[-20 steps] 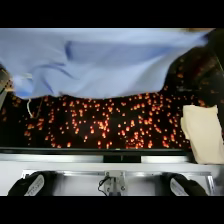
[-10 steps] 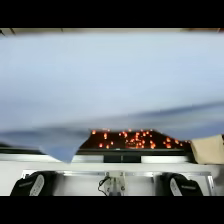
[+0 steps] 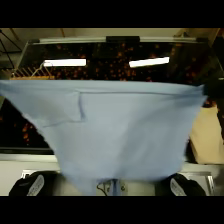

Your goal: Fold the shirts.

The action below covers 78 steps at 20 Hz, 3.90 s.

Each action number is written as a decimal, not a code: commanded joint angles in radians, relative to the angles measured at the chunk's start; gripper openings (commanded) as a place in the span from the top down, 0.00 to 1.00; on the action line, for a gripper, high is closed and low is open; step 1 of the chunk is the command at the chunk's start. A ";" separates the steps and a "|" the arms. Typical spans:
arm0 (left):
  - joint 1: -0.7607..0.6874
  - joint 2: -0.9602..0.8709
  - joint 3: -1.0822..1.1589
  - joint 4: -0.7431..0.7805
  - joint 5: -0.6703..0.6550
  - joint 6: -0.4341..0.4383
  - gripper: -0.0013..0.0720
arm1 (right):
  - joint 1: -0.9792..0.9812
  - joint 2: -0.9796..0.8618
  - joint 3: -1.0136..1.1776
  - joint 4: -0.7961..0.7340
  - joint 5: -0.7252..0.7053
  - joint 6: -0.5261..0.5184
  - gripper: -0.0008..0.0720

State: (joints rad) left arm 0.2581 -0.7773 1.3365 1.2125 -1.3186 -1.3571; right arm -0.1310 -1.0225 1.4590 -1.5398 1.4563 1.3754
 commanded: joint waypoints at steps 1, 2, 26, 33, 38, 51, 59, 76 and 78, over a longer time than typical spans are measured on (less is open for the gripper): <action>-0.049 -0.189 -0.213 0.008 0.219 0.026 0.94 | 0.001 -0.251 -0.128 0.029 -0.235 0.031 0.88; -0.072 -0.269 -0.207 0.008 0.274 0.026 0.94 | 0.005 -0.328 -0.114 0.049 -0.310 0.039 0.88; -0.139 -0.793 0.001 0.003 0.038 0.089 0.94 | 0.014 -0.631 -0.007 0.083 -0.137 0.057 0.88; -0.144 -0.776 -0.089 0.001 -0.043 0.071 0.94 | 0.013 -0.637 -0.061 0.090 -0.074 0.084 0.88; -0.138 -0.778 -0.174 0.000 -0.023 0.032 0.94 | 0.014 -0.640 -0.069 0.057 -0.089 0.116 0.88; 0.105 -0.370 -0.569 -0.059 -0.187 0.046 0.37 | -0.194 -0.381 -0.138 -0.049 0.128 0.101 0.25; 0.075 -0.246 -0.918 -0.025 -0.080 0.017 0.37 | -0.260 -0.381 -0.138 -0.028 0.087 0.101 0.25; -0.096 -0.261 -0.918 -0.031 -0.037 0.014 0.94 | -0.240 -0.365 -0.200 0.032 0.138 0.112 0.25; -0.096 -0.260 -0.918 -0.031 -0.044 0.013 0.94 | -0.219 -0.288 -0.313 0.091 0.121 0.097 0.25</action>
State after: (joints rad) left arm 0.1631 -1.0374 0.4187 1.1851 -1.3571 -1.3495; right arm -0.3676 -1.3663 1.2381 -1.4937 1.5818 1.4792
